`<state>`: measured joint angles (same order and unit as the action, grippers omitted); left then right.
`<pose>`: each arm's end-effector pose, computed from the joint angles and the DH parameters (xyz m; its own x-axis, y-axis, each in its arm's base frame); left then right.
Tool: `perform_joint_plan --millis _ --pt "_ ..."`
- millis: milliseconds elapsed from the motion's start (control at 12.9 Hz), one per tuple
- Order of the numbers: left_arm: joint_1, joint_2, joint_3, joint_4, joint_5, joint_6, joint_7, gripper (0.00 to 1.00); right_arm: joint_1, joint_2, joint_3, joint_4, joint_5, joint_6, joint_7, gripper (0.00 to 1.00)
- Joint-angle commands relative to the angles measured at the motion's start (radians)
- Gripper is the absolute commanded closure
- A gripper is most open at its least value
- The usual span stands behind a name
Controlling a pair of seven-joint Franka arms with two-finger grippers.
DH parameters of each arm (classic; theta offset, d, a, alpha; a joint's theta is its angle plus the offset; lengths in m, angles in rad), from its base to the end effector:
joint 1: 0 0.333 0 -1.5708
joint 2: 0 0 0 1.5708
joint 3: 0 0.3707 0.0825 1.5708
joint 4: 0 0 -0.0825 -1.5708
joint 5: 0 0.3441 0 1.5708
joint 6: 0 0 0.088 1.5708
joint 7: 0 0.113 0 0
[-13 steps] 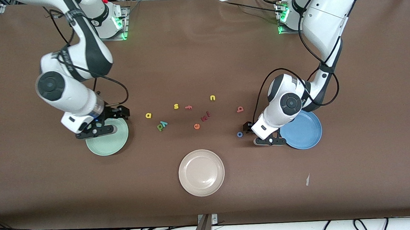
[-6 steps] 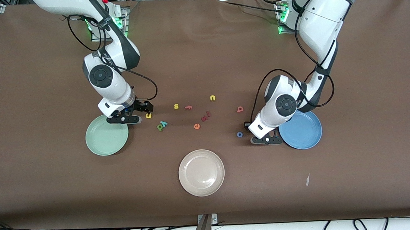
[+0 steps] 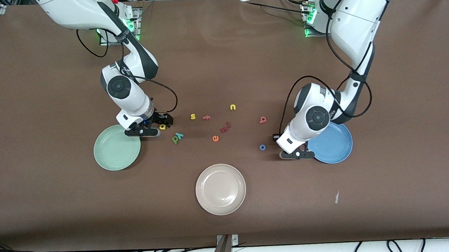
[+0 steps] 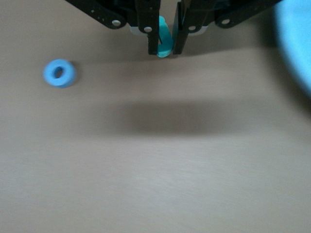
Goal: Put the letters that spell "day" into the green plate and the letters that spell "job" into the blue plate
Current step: 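Drop the teal letter in the blue plate while the right gripper grasps yellow d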
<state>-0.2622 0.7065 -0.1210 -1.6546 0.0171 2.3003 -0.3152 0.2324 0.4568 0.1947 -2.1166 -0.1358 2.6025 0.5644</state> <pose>0.6409 -0.2429 0.2595 0.9958 -0.0548 -0.0739 -0.0515 -0.9976 0.0456 0.5332 0.2379 0.2780 0.9986 -0.0437 0.0296 -0.0428 -0.9986 -0.0319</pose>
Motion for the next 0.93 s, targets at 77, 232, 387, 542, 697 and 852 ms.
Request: perform_joint_plan --millis 77,232,387,542,697,852 --pt "0.062 -0.102 0.021 0.002 0.138 -0.102 0.013 1.0 0.004 0.014 0.002 -0.006 -0.044 0.028 0.025 0.13" --pt "0.115 -0.104 0.023 0.019 0.136 -0.15 0.14 1.0 0.004 0.025 0.002 -0.006 -0.085 0.031 0.025 0.25" --pt "0.168 -0.099 0.021 0.003 0.136 -0.153 0.237 1.0 0.005 0.032 0.002 -0.006 -0.087 0.038 0.025 0.32" --pt "0.182 -0.085 0.021 -0.028 0.135 -0.151 0.229 0.02 0.007 0.04 0.002 -0.006 -0.087 0.047 0.025 0.32" --pt "0.195 -0.084 0.02 -0.025 0.124 -0.151 0.228 0.0 0.008 0.049 0.002 -0.006 -0.087 0.061 0.026 0.32" --pt "0.183 -0.085 0.012 -0.019 0.119 -0.153 0.209 0.0 0.008 0.055 0.002 -0.006 -0.088 0.068 0.025 0.42"
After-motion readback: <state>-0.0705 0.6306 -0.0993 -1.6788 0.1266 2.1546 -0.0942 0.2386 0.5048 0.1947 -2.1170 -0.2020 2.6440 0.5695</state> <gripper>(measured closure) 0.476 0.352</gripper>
